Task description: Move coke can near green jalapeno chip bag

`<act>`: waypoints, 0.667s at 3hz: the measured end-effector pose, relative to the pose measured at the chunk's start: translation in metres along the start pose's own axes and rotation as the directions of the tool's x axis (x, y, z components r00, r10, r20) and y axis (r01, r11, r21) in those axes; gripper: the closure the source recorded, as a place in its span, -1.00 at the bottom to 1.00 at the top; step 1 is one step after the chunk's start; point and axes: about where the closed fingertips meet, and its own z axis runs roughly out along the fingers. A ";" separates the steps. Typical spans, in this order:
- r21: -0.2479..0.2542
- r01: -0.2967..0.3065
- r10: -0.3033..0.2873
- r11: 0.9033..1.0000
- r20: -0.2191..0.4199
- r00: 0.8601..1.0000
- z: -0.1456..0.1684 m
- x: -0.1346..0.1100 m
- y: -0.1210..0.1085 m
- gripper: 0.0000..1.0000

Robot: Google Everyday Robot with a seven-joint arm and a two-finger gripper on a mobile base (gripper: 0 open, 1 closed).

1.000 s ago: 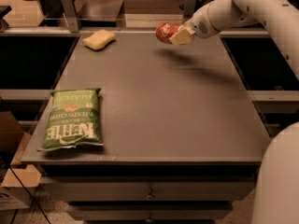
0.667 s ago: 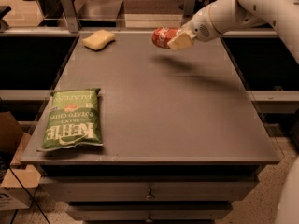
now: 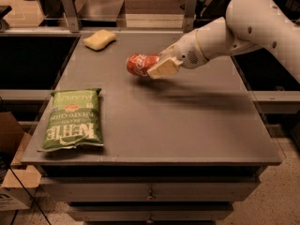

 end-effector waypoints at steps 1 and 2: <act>-0.114 -0.013 0.019 0.993 0.051 0.999 0.014 0.004 0.045 1.00; -0.226 -0.035 0.055 0.974 0.087 0.995 0.029 0.005 0.087 0.65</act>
Offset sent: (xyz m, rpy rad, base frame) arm -0.1175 0.0700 -0.0352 0.2217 0.2191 0.2402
